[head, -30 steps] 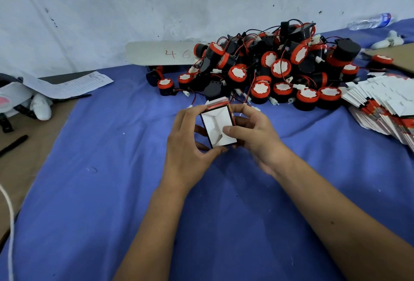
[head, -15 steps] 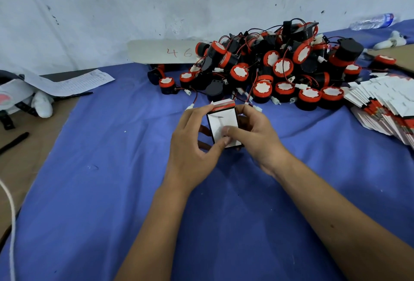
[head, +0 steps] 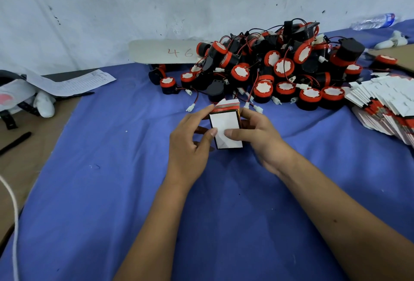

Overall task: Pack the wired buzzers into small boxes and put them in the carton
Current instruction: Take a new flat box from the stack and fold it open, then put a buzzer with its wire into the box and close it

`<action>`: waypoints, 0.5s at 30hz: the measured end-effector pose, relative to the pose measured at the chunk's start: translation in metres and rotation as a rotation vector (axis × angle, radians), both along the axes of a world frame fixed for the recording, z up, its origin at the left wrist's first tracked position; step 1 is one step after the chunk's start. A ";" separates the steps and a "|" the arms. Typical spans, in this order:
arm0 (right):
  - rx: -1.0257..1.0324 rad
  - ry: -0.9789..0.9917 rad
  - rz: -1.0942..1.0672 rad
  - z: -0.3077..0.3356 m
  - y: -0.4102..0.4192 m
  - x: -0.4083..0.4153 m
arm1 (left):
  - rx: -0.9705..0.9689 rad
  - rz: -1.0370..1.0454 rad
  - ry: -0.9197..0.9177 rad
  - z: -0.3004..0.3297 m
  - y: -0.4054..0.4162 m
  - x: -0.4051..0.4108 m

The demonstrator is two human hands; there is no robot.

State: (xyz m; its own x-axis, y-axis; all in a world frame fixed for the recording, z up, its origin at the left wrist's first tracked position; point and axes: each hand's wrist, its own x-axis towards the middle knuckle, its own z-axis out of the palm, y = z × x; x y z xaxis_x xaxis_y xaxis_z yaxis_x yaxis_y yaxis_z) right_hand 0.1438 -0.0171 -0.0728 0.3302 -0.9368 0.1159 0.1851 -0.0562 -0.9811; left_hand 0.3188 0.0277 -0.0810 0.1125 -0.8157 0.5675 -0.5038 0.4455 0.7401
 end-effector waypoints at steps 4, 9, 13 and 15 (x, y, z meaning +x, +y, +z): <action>-0.043 -0.042 0.054 -0.002 -0.001 -0.001 | 0.135 -0.048 0.169 -0.001 0.000 0.003; -0.028 -0.070 0.108 0.002 0.002 0.001 | 0.243 -0.102 0.352 0.001 0.000 -0.001; -0.498 0.541 -0.134 0.000 0.008 0.006 | 0.255 -0.046 0.336 0.001 0.000 -0.001; -0.814 0.894 -0.214 -0.002 0.011 0.008 | 0.287 -0.068 0.380 0.002 0.001 0.000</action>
